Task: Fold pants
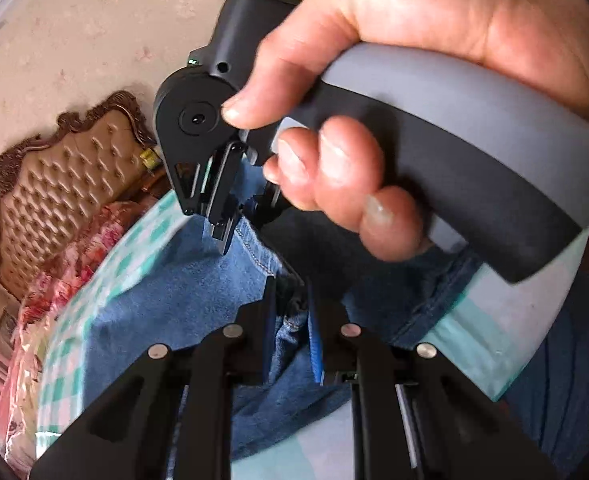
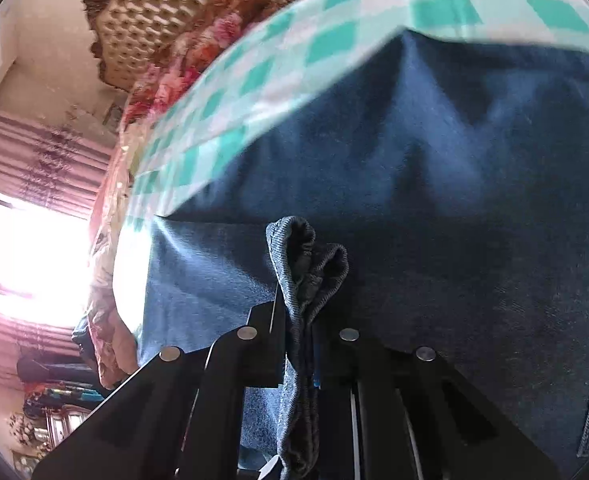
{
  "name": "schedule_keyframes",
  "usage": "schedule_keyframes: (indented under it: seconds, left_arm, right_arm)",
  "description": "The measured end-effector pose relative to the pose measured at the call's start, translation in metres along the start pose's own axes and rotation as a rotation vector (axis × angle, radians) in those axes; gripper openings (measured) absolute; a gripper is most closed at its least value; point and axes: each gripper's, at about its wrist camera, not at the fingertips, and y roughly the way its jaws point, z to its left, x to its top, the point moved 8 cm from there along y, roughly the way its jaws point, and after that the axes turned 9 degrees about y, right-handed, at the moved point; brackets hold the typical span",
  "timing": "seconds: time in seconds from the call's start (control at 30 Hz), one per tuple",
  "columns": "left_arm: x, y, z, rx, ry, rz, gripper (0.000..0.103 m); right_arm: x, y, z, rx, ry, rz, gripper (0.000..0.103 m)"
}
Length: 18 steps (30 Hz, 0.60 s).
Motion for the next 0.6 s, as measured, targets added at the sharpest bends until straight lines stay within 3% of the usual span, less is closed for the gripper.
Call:
schedule_keyframes:
  seconds: [0.03,0.1,0.13,0.17,0.23,0.3,0.33,0.37,0.4,0.43,0.47,0.53,0.6]
  left_arm:
    - [-0.001,0.002,-0.002,-0.016,-0.015,0.0,0.019]
    - [-0.002,0.001,-0.001,-0.078,-0.073,-0.013,0.037]
    - [-0.002,-0.002,0.003,-0.09,-0.098,-0.023,0.051]
    - [0.0,-0.011,0.008,-0.104,-0.129,-0.058,0.057]
    - [0.002,-0.03,0.025,-0.095,-0.183,-0.1,0.058]
    - [-0.007,-0.058,0.06,-0.064,-0.296,-0.148,0.059]
    - [-0.014,-0.065,0.076,-0.053,-0.353,-0.155,0.059]
    - [-0.029,-0.071,0.104,-0.039,-0.453,-0.152,0.05]
    - [-0.04,-0.072,0.122,-0.016,-0.507,-0.136,0.04]
    - [-0.054,-0.069,0.145,0.026,-0.558,-0.106,0.021]
    - [-0.066,-0.064,0.162,0.048,-0.59,-0.079,0.018]
    - [-0.089,-0.041,0.198,0.043,-0.634,-0.003,0.018]
    - [-0.1,-0.018,0.216,-0.026,-0.663,0.047,0.018]
  right_arm:
    - [0.0,-0.001,-0.002,0.002,-0.002,-0.004,0.005]
    - [0.001,-0.003,-0.001,-0.017,-0.007,-0.018,0.005]
    - [0.001,-0.005,0.0,-0.032,-0.012,-0.031,0.012]
    - [0.001,-0.009,0.001,-0.054,-0.024,-0.051,0.023]
    - [0.001,-0.023,0.005,-0.126,-0.07,-0.121,0.027]
    - [0.0,-0.051,0.015,-0.215,-0.137,-0.253,0.027]
    - [-0.001,-0.063,0.021,-0.257,-0.175,-0.317,0.027]
    - [-0.008,-0.077,0.035,-0.297,-0.237,-0.397,0.028]
    - [-0.016,-0.083,0.046,-0.307,-0.287,-0.442,0.03]
    - [-0.023,-0.082,0.056,-0.318,-0.324,-0.462,0.042]
    - [-0.036,-0.077,0.071,-0.333,-0.392,-0.48,0.055]
    - [-0.051,-0.063,0.087,-0.347,-0.474,-0.501,0.059]
    - [-0.06,-0.041,0.088,-0.411,-0.494,-0.489,0.06]
